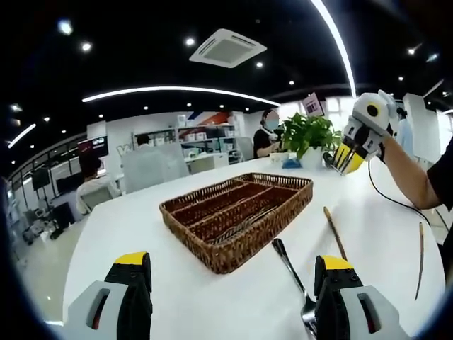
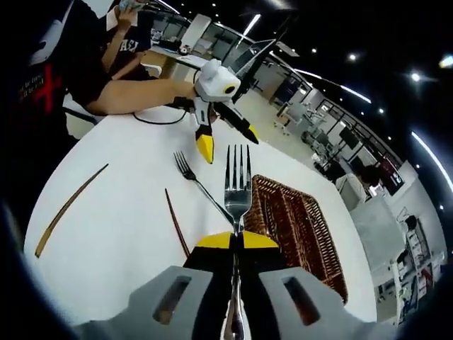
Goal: Arrange the knives, forks, and spoons in their matching storage slots by inserting each utensil handle-first until every utensil is classified and aligned in the correct compartment
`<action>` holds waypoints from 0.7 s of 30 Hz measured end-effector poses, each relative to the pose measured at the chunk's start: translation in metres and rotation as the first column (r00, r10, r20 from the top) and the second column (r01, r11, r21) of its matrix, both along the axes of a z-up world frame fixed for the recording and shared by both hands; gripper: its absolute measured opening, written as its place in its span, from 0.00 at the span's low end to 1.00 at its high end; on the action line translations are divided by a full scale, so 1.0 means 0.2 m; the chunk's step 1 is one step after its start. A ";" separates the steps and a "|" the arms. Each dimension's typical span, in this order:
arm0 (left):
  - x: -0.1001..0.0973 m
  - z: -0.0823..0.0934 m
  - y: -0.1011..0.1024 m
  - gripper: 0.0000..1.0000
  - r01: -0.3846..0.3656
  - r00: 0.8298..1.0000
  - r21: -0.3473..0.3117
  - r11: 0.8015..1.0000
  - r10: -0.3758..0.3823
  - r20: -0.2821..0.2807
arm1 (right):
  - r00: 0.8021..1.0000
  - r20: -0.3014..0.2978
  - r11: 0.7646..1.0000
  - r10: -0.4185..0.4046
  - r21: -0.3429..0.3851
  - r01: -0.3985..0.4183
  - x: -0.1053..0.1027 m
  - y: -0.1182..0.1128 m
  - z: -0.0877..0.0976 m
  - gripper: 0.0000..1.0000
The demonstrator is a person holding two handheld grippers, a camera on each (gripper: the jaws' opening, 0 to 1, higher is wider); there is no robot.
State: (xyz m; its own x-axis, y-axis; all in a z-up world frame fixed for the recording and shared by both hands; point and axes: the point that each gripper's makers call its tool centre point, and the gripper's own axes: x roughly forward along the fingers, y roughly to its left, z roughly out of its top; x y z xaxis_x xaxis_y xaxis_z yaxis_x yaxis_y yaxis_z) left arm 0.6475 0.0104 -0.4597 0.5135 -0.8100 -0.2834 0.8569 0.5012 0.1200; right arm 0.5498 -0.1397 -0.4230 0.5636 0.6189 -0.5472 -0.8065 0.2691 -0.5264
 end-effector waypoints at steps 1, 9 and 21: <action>-0.01 0.01 0.00 1.00 0.004 1.000 -0.002 1.000 -0.004 0.003 | 1.000 -0.001 1.000 0.007 0.003 -0.007 0.00 0.01 0.00 0.00; 0.00 0.02 0.00 1.00 -0.003 1.000 -0.011 1.000 0.003 0.015 | 1.000 -0.009 1.000 0.010 0.005 -0.010 0.01 0.01 -0.02 0.00; -0.01 0.04 0.00 1.00 -0.010 1.000 0.002 1.000 0.010 0.010 | 1.000 -0.006 1.000 0.016 0.003 -0.016 0.01 0.03 -0.02 0.00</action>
State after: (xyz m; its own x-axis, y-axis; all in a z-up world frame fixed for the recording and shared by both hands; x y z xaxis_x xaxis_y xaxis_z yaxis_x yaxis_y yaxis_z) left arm 0.6447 0.0094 -0.4519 0.5247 -0.8041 -0.2794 0.8504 0.5098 0.1298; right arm 0.5511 -0.1342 -0.4271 0.5498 0.6296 -0.5489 -0.8142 0.2573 -0.5204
